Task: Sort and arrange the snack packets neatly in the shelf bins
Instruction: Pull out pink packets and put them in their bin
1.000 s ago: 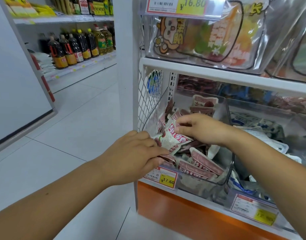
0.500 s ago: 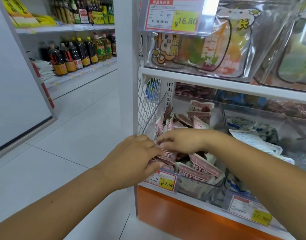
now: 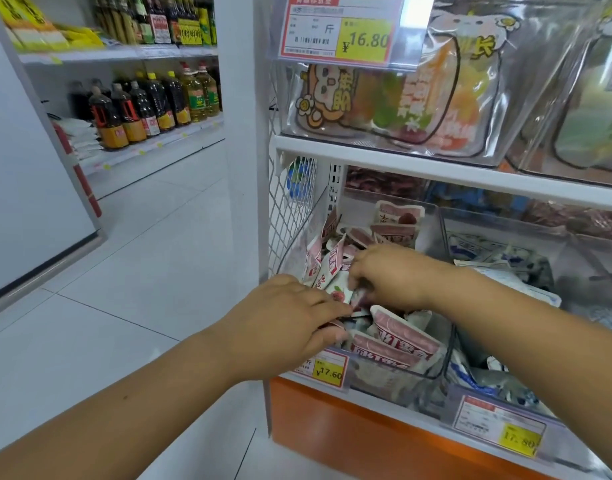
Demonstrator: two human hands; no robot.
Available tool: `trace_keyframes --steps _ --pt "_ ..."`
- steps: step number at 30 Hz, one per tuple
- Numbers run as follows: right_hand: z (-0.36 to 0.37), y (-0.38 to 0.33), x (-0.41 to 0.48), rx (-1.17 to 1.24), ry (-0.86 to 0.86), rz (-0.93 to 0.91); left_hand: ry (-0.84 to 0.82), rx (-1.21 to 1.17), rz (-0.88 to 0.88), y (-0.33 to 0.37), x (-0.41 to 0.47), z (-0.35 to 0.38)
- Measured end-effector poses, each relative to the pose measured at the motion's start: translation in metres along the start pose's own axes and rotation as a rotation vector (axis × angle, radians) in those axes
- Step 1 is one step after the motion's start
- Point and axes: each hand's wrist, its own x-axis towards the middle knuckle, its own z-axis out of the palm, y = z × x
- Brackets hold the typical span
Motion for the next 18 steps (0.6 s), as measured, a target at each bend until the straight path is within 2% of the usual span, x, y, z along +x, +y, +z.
trace_keyframes --steps 5,9,13,16,18 --pt "-0.009 0.01 -0.031 0.613 0.32 0.11 0.038 -0.098 -0.037 0.002 -0.003 -0.002" --pt "-0.014 0.005 -0.06 0.929 0.583 0.176 0.15 -0.385 -0.182 0.011 0.005 -0.008" --pt "-0.022 0.004 -0.069 1.18 0.639 0.22 0.341 -0.652 -0.338 0.013 0.016 -0.012" --pt "-0.022 0.001 -0.073 1.216 0.646 0.22 0.271 -0.903 -0.352 0.018 0.021 -0.016" --pt "-0.023 0.0 -0.077 1.241 0.658 0.202 0.248 -0.954 -0.318 0.023 0.023 -0.017"
